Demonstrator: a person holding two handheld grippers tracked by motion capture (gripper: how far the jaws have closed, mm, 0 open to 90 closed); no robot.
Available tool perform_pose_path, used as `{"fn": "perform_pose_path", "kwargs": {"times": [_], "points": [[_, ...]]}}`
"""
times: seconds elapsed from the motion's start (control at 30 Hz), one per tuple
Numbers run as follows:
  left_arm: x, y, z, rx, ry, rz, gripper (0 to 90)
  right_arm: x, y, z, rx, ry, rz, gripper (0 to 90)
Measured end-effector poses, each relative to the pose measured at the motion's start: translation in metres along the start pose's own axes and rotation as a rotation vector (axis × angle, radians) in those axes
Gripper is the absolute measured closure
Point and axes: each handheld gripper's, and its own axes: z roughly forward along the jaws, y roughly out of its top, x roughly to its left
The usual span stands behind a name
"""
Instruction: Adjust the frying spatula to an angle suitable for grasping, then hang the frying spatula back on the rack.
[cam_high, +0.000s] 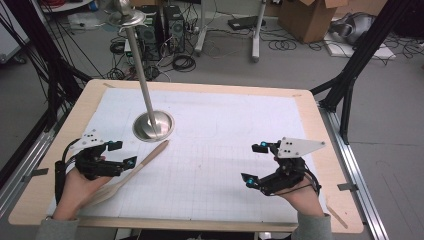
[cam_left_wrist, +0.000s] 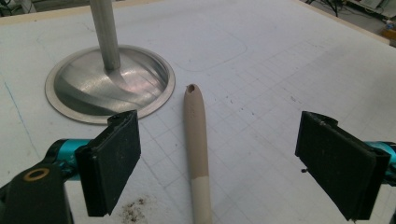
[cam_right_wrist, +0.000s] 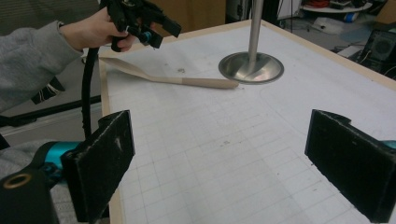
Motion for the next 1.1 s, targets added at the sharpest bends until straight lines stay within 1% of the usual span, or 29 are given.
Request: {"fn": "perform_pose_path", "kwargs": {"times": [0.07, 0.13, 0.17, 0.23, 0.3, 0.43, 0.5, 0.6, 0.77, 0.87, 0.9, 1.1], "points": [[0.001, -0.002, 0.0, 0.004, 0.002, -0.003, 14.7, 0.001, 0.0, 0.002, 0.015, 0.004, 0.002, 7.2], [0.001, -0.004, 0.002, 0.001, -0.001, -0.015, 14.7, 0.002, 0.0, 0.003, 0.012, 0.007, -0.006, 7.2], [0.001, -0.005, 0.003, 0.002, -0.001, -0.014, 14.7, 0.003, 0.0, 0.003, 0.014, 0.012, 0.002, 7.2], [0.001, -0.007, 0.006, 0.002, 0.0, -0.02, 15.0, 0.003, 0.001, 0.003, 0.01, 0.009, -0.008, 7.2], [0.0, -0.008, 0.008, -0.001, 0.004, -0.022, 15.0, 0.003, 0.0, 0.002, 0.011, 0.011, -0.008, 7.2], [-0.001, -0.01, 0.012, 0.003, -0.009, -0.03, 15.3, 0.003, 0.001, 0.0, 0.0, 0.011, -0.005, 7.2], [0.0, -0.011, 0.012, -0.001, -0.018, -0.035, 15.3, 0.002, 0.001, 0.0, -0.001, 0.011, -0.001, 7.2], [0.004, -0.014, 0.011, 0.003, -0.017, -0.041, 15.3, 0.0, 0.001, 0.003, 0.01, 0.006, -0.001, 7.2], [0.007, -0.019, 0.011, 0.005, -0.011, -0.055, 16.0, 0.001, 0.002, 0.008, 0.026, 0.015, -0.01, 7.2], [0.007, -0.022, 0.012, 0.005, -0.015, -0.058, 16.4, 0.001, 0.002, 0.008, 0.019, 0.019, -0.011, 7.2], [0.006, -0.022, 0.013, 0.007, -0.01, -0.058, 16.6, 0.001, 0.002, 0.008, 0.017, 0.02, -0.012, 7.2], [0.005, -0.025, 0.015, 0.032, -0.009, -0.064, 19.4, 0.001, 0.002, 0.005, 0.007, 0.022, -0.01, 7.2]]}}
